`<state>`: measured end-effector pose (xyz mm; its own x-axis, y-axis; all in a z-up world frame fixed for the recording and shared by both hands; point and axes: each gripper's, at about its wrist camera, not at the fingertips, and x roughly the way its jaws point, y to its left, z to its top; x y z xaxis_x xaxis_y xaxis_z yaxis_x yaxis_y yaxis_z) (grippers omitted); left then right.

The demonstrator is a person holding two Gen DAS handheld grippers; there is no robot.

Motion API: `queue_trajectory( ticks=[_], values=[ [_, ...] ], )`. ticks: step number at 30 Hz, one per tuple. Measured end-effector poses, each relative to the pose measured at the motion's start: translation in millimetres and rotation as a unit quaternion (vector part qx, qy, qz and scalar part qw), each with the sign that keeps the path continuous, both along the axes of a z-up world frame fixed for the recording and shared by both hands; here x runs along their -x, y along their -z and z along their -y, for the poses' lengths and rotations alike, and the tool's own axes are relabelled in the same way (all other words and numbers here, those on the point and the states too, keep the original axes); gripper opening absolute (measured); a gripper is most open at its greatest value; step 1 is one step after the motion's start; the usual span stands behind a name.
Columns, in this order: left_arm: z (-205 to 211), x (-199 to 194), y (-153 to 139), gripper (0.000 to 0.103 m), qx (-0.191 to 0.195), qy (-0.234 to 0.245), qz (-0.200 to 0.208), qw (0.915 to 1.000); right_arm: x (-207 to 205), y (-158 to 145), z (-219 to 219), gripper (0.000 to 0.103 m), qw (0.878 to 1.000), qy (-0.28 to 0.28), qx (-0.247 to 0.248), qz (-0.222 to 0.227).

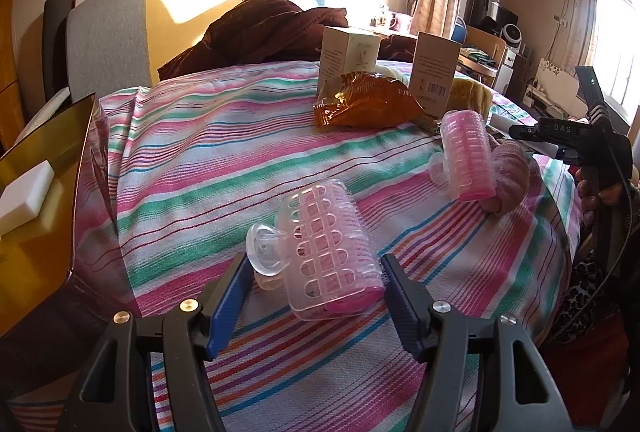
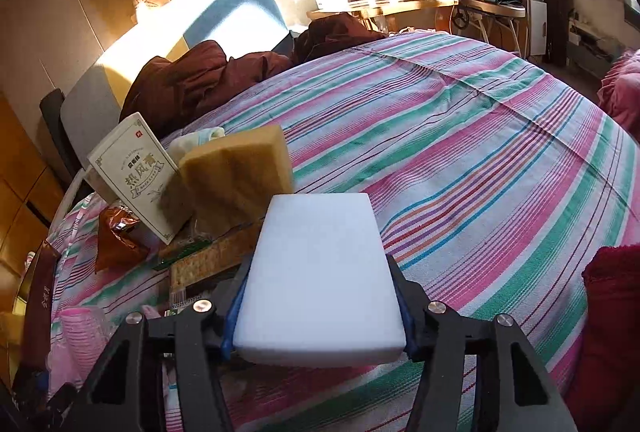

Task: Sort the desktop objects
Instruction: 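Close the right gripper on the second white melamine sponge, then carry the white sponge and roller into the gold tin and release both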

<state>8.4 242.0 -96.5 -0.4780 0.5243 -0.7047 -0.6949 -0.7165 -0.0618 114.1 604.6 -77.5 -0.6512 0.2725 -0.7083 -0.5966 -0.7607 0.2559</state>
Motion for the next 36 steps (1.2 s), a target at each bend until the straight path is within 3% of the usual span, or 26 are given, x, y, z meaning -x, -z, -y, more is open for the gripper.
queue_trajectory(
  ticks=[4,10,18,27,36],
  values=[
    [2.5,1.7,-2.3,0.063,-0.004,-0.003,0.002,1.0,-0.2,-6.2,13.8,0.059,1.0,-0.007,-0.021,0.002],
    [12.1,0.9,-13.6,0.062,-0.029,-0.007,0.005,0.9995,-8.5,-32.8,42.2,0.059,0.998,-0.028,-0.041,-0.032],
    [34.6,-8.2,-49.6,0.063,-0.065,-0.017,-0.023,0.9974,7.3,-68.8,119.2,0.059,0.987,-0.126,-0.067,-0.077],
    [104.6,11.3,-69.0,0.063,-0.069,-0.098,-0.029,0.9924,65.0,-83.4,225.7,0.059,0.956,-0.27,-0.064,-0.096],
    [197.4,53.5,-68.1,0.063,-0.058,-0.216,-0.024,0.9744,128.1,-74.7,344.3,0.059,0.909,-0.406,-0.049,-0.085]
  ],
)
